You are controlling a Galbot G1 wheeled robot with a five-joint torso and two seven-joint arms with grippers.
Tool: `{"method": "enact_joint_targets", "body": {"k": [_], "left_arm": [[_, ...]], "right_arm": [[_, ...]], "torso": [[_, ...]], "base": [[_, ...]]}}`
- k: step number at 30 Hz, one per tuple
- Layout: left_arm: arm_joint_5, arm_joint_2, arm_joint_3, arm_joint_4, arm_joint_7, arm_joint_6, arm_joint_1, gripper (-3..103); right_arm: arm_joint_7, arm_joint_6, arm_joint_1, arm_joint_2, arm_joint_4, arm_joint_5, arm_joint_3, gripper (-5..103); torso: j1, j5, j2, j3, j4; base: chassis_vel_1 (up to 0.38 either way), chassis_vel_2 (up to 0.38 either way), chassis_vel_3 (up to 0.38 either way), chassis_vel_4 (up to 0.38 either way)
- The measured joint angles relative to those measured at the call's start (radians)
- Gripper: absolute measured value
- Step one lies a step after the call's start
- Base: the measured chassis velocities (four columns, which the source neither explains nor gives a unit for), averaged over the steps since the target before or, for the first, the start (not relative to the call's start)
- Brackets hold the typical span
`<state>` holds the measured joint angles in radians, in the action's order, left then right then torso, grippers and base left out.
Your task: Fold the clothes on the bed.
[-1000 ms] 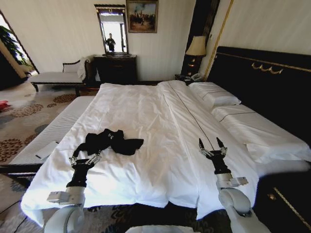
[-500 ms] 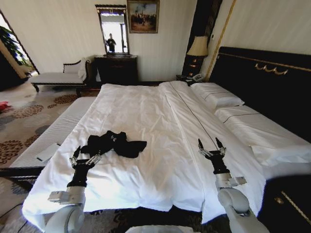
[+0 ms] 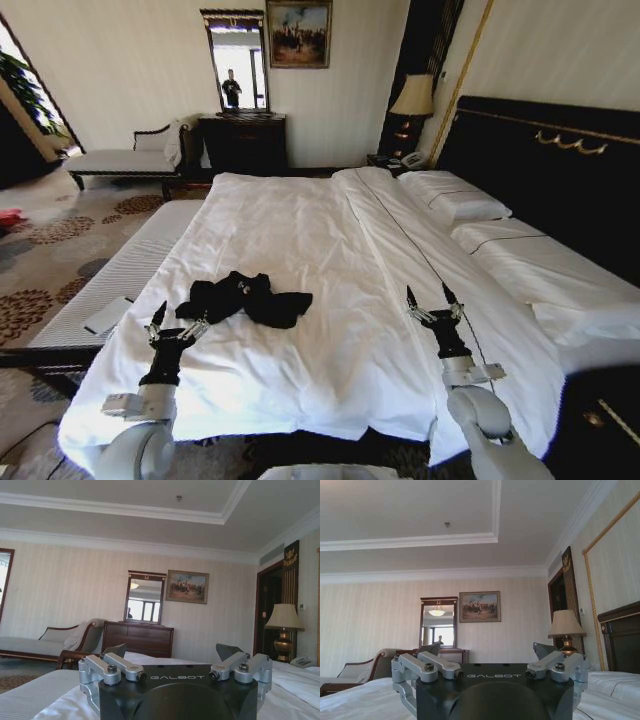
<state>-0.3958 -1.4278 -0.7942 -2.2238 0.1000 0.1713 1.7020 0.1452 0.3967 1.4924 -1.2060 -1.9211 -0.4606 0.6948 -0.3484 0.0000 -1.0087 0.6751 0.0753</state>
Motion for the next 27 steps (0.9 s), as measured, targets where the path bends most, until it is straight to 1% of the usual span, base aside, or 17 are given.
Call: {"method": "enact_joint_targets", "body": {"k": [8, 11, 15, 16, 20, 21, 23, 27], "left_arm": [[0.001, 0.002, -0.001, 0.002, 0.001, 0.001, 0.000, 100], [0.001, 0.002, -0.001, 0.002, 0.001, 0.002, 0.000, 100], [0.003, 0.002, -0.001, 0.002, 0.001, 0.003, 0.000, 100], [0.003, 0.002, -0.001, 0.002, 0.001, 0.003, 0.000, 100], [0.005, 0.000, -0.001, 0.003, 0.001, 0.004, 0.000, 100], [0.006, -0.001, 0.000, 0.004, 0.001, 0.005, 0.000, 100], [0.009, -0.003, 0.003, 0.005, 0.001, 0.006, 0.000, 100], [0.010, -0.005, 0.004, 0.005, 0.002, 0.007, 0.000, 100]], "right_arm": [[-0.005, 0.000, -0.002, -0.001, 0.004, 0.000, -0.002, 100], [-0.005, 0.000, -0.002, -0.002, 0.004, 0.000, -0.002, 100], [-0.005, 0.001, -0.002, -0.004, 0.007, 0.000, -0.002, 100], [-0.005, 0.003, -0.002, -0.005, 0.007, 0.000, -0.002, 100], [-0.008, 0.008, -0.002, -0.006, 0.008, 0.000, -0.004, 100], [-0.009, 0.012, -0.003, -0.007, 0.009, -0.002, -0.006, 100], [-0.010, 0.016, -0.003, -0.008, 0.012, -0.003, -0.008, 100], [-0.010, 0.017, -0.004, -0.009, 0.015, -0.003, -0.008, 100]], "torso": [[0.000, 0.0001, 0.000, 0.000, -0.0001], [0.000, -0.0004, 0.000, 0.000, -0.0001], [0.000, 0.0002, 0.000, 0.000, -0.0004], [0.000, -0.0004, 0.000, 0.000, -0.0002], [0.000, -0.0008, 0.000, 0.000, -0.0002], [0.000, -0.0003, 0.000, 0.000, -0.0004], [0.000, 0.0008, 0.000, 0.000, -0.0002], [0.000, 0.0005, 0.000, 0.000, 0.0004]], "base": [[0.221, 0.223, -0.217, -0.227], [0.247, 0.291, -0.247, -0.277], [0.227, 0.301, -0.198, -0.281], [0.087, 0.220, -0.158, -0.169], [0.041, 0.085, -0.047, -0.105], [0.013, 0.054, 0.006, -0.017], [-0.011, -0.026, 0.012, 0.019], [-0.060, -0.058, 0.030, 0.020]]}}
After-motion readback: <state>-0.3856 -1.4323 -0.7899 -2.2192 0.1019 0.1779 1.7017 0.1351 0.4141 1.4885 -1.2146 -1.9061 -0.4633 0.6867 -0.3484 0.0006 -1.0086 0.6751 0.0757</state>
